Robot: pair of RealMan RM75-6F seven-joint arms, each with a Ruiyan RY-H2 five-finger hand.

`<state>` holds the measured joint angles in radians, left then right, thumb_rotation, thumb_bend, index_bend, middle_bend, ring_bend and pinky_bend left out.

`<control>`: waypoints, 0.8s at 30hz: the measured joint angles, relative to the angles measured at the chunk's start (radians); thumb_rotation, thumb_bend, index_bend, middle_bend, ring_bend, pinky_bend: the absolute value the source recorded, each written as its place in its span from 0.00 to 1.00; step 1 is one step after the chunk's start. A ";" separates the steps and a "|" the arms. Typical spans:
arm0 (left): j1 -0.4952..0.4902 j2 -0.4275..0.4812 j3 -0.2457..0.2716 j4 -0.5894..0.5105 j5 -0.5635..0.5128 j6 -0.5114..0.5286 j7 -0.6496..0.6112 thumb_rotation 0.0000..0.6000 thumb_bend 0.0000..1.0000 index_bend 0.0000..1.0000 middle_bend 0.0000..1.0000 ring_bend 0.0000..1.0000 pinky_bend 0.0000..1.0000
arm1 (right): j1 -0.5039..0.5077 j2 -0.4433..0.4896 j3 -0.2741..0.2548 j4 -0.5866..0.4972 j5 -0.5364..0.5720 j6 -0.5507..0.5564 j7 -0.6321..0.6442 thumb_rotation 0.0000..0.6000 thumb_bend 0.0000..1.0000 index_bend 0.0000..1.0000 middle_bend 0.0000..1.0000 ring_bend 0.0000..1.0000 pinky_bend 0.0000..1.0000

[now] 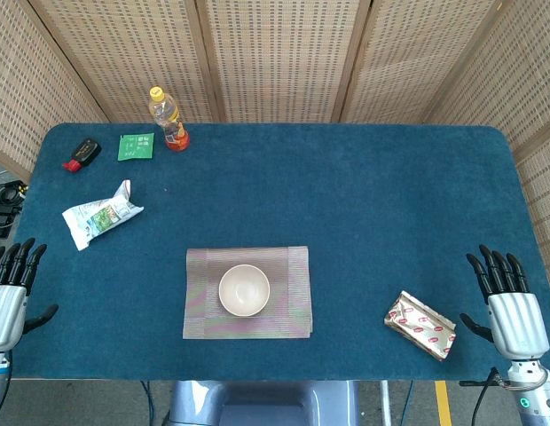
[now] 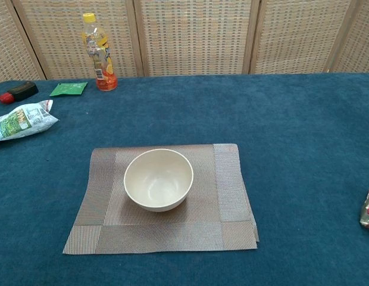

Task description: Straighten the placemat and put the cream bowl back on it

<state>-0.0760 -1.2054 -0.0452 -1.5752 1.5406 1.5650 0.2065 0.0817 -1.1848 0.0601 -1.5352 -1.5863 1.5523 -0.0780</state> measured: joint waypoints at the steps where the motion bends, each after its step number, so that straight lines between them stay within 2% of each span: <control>1: 0.000 0.002 0.001 -0.002 -0.001 -0.003 0.002 1.00 0.13 0.00 0.00 0.00 0.00 | 0.001 0.002 -0.001 -0.003 0.003 -0.003 -0.001 1.00 0.09 0.00 0.00 0.00 0.00; 24: -0.018 -0.008 0.014 -0.010 0.025 -0.030 0.027 1.00 0.14 0.00 0.00 0.00 0.00 | 0.005 0.018 -0.003 -0.020 0.022 -0.030 0.004 1.00 0.09 0.00 0.00 0.00 0.00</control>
<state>-0.0938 -1.2135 -0.0314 -1.5854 1.5658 1.5353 0.2338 0.0865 -1.1670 0.0573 -1.5554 -1.5642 1.5220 -0.0736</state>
